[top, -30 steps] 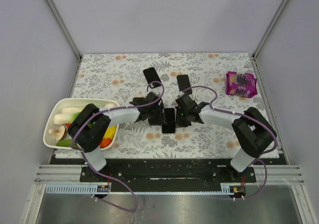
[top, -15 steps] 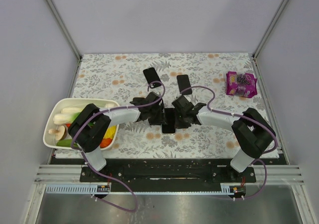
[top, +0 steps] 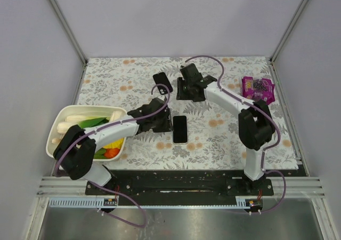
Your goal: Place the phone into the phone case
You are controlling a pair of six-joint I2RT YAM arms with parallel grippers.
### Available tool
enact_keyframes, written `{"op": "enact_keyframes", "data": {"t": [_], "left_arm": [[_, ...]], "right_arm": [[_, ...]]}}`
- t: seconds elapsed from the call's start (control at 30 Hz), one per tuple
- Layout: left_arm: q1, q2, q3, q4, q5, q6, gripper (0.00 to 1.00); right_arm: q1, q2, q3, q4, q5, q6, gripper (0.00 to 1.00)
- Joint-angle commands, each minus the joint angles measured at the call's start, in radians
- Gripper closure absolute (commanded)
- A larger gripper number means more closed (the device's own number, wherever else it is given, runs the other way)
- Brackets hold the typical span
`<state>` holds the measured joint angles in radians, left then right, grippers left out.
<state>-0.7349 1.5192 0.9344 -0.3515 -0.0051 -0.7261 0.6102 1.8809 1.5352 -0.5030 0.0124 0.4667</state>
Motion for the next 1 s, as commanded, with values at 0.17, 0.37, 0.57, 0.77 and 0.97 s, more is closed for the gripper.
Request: {"op": "enact_keyframes", "data": {"t": [0.17,0.37,0.57,0.77,0.97], "left_arm": [[-0.15,-0.106,-0.118,-0.007,-0.032,-0.084,0.57],[-0.21,-0.03,-0.128,0.052,-0.015,-0.124,0.6],[-0.213,0.054,-0.091,0.057,-0.015,-0.116,0.62],[-0.209,0.131,-0.03,0.022,-0.059,-0.096,0.63],[-0.153,0.168,0.007,-0.017,-0.102,-0.069,0.64]], "right_arm": [[-0.029,0.283,0.249,-0.158,-0.087,-0.138,0.63],[-0.029,0.334,0.243,-0.169,-0.127,-0.145,0.65],[-0.027,0.339,0.207,-0.19,-0.152,-0.192,0.65],[-0.029,0.323,0.154,-0.204,-0.199,-0.2,0.65],[-0.03,0.25,0.033,-0.184,-0.198,-0.165,0.66]]}}
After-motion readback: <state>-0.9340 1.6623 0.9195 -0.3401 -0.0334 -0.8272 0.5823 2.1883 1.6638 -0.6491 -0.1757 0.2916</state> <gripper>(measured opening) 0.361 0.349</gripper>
